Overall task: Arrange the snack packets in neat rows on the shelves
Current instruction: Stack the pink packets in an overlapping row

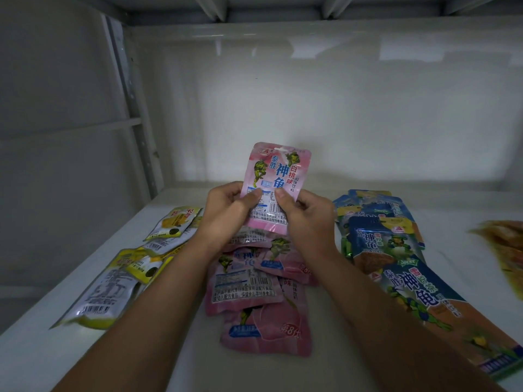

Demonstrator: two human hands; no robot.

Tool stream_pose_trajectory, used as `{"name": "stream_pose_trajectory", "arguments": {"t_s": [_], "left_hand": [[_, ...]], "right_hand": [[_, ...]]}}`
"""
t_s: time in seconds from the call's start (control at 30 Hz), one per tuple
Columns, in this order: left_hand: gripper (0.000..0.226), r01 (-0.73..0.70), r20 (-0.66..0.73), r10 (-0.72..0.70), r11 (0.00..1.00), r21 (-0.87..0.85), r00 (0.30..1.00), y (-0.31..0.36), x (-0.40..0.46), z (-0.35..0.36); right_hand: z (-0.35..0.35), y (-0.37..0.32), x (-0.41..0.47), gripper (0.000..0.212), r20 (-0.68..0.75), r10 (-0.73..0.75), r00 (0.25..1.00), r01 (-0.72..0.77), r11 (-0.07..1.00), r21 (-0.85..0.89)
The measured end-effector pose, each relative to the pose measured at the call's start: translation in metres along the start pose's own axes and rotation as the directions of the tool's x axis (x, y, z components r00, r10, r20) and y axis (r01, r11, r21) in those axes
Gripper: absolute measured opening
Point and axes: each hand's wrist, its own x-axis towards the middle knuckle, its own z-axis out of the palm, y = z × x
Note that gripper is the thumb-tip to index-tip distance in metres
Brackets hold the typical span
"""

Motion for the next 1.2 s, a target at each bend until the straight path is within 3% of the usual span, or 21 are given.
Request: {"name": "stream_pose_trajectory", "arguments": {"t_s": [0.13,0.27,0.33,0.43,0.57,0.67,0.9,0.97,1.1,1.2], "left_hand": [[0.017,-0.002,0.005,0.002,1.000,-0.003,1.000,0.000,0.000,0.000],[0.046,-0.051,-0.003,0.051,0.999,0.006,0.999,0.004,-0.004,0.000],[0.043,-0.062,-0.019,0.063,0.998,0.021,0.998,0.005,-0.004,0.000],[0.008,-0.025,-0.030,0.025,1.000,0.007,0.999,0.008,-0.005,0.002],[0.015,0.028,-0.019,-0.030,0.997,-0.065,0.999,0.013,-0.006,0.002],[0.036,0.032,-0.043,-0.034,0.998,-0.047,0.998,0.011,-0.001,-0.002],[0.021,0.005,-0.036,-0.011,0.987,-0.159,0.999,0.015,-0.004,-0.001],[0.018,-0.009,-0.098,-0.005,0.990,-0.139,0.995,0.016,-0.003,-0.001],[0.018,0.013,-0.140,-0.030,0.993,-0.121,0.990,0.014,-0.002,-0.002],[0.029,0.028,-0.141,-0.042,0.994,-0.102,0.989,0.013,-0.003,0.002]], "right_hand": [[0.004,0.006,0.001,0.054,-0.030,-0.035,0.999,0.036,0.999,0.010],[0.006,0.002,-0.001,0.046,0.018,0.015,1.000,-0.016,1.000,0.004],[0.007,0.001,-0.001,0.048,0.027,0.027,0.999,-0.028,0.999,0.043],[0.002,-0.002,0.000,0.051,0.010,-0.030,1.000,0.029,0.999,0.042],[0.003,-0.004,-0.001,0.055,0.042,-0.034,0.999,0.031,0.997,0.067],[0.005,-0.006,-0.002,0.052,0.055,-0.023,0.998,0.019,0.997,0.075],[0.005,-0.011,-0.001,0.042,0.149,0.163,0.975,-0.197,0.946,0.258],[0.003,-0.012,0.000,0.043,0.209,0.206,0.956,-0.254,0.937,0.238],[0.002,-0.010,-0.001,0.022,0.278,0.195,0.941,-0.245,0.956,0.160],[0.002,-0.005,-0.003,0.045,0.265,0.163,0.950,-0.190,0.978,0.081]]}}
